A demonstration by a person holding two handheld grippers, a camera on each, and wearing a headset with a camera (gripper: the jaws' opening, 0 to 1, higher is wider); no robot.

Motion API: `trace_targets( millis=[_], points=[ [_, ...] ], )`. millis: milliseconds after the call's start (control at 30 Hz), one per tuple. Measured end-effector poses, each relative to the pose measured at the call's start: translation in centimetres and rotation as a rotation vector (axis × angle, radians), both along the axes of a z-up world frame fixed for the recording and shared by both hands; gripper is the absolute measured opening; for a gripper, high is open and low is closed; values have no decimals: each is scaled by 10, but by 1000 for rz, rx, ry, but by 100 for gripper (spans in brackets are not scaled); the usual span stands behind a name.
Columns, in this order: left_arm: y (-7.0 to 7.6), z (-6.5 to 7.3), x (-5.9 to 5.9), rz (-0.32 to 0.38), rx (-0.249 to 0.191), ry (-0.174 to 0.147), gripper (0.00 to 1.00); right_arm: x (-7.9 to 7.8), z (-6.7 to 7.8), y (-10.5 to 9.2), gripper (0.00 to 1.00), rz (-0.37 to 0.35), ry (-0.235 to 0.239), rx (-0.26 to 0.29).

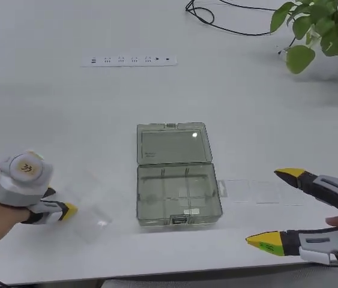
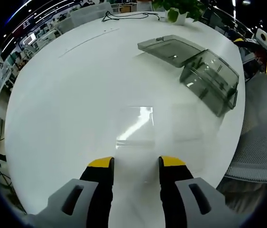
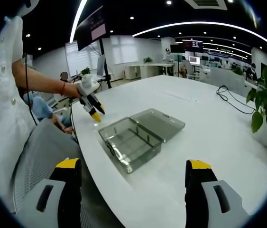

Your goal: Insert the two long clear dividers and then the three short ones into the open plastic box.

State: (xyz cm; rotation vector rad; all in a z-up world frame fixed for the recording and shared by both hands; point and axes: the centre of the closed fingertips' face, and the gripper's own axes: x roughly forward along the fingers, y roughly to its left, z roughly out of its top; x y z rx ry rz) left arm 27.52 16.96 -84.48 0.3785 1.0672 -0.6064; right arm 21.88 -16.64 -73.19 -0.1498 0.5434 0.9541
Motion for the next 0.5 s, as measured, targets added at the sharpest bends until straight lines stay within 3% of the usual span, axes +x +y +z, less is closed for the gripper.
trace_targets(
  millis=[500],
  points=[
    [0, 0, 2, 17, 14, 30, 32, -1, 0, 5, 90, 9, 0, -1]
  ],
)
